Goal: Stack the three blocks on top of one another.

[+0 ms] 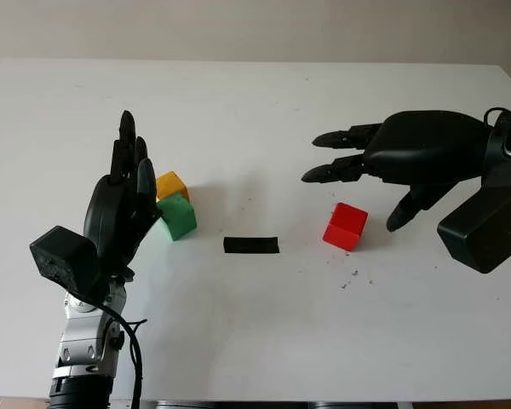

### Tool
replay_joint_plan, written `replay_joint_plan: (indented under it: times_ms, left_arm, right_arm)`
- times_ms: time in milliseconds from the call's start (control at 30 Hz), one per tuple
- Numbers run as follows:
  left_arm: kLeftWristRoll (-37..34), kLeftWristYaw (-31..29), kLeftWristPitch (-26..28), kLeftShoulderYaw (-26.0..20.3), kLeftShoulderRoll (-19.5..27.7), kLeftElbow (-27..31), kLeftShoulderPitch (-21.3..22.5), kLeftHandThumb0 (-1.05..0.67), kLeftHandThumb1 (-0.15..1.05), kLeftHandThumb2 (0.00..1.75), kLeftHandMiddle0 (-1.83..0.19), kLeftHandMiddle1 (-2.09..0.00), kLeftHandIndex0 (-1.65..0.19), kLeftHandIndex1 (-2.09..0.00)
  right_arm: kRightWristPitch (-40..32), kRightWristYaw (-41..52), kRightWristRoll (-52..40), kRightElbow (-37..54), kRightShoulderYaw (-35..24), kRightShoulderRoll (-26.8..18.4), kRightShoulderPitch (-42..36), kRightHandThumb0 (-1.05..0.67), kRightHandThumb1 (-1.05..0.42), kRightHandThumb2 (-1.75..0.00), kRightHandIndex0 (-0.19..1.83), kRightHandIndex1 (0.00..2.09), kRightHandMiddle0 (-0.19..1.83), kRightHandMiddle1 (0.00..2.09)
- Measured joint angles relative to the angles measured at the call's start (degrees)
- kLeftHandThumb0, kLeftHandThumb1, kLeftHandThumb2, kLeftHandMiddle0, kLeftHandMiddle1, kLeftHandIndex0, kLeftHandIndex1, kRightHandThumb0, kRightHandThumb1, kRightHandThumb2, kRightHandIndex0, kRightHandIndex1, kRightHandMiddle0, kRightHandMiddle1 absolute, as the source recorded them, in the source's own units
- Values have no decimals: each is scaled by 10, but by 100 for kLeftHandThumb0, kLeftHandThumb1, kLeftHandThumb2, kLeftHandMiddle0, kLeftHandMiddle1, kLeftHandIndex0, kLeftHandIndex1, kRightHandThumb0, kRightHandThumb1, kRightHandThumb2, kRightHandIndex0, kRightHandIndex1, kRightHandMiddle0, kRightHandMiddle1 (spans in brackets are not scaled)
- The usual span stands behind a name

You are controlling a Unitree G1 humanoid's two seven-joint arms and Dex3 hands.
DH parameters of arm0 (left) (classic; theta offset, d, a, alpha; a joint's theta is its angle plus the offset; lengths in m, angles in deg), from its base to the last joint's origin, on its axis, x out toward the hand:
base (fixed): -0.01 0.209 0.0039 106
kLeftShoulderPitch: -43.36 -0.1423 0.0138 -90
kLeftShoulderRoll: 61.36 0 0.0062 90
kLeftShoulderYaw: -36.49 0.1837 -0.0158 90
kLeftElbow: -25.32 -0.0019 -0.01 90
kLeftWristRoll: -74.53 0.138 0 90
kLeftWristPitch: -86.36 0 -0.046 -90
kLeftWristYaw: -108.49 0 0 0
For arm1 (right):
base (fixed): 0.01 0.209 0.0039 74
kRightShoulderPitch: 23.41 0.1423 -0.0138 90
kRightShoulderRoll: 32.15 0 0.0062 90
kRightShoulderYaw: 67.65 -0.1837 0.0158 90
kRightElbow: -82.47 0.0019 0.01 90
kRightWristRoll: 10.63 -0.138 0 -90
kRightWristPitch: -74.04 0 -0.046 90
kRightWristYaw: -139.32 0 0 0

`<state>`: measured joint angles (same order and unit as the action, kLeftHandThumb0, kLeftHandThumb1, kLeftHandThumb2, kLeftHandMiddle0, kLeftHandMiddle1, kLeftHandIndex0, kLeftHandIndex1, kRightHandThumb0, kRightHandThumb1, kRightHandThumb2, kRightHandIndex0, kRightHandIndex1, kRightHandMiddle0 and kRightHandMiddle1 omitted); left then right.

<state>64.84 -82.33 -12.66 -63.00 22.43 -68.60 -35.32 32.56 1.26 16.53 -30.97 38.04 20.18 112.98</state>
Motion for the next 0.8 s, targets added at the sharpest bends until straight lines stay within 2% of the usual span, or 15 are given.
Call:
replay_joint_plan:
  times_ms: [300,500,800]
  left_arm:
    - [0,5,1,-3,0,5,0,-83,105,68,19,0,19,0]
    - [1,6,2,-3,0,5,-2,-81,105,70,19,0,19,0]
    - [12,5,-2,-3,1,6,-9,-80,105,70,19,0,19,0]
  right_arm:
    - [41,-61,50,-37,6,4,-23,-47,-87,-6,1,6,25,6]
    - [87,-170,124,-76,10,5,-29,-48,-89,-6,5,7,31,9]
    - [96,-298,203,-121,32,12,-31,-39,-99,-7,6,7,41,15]
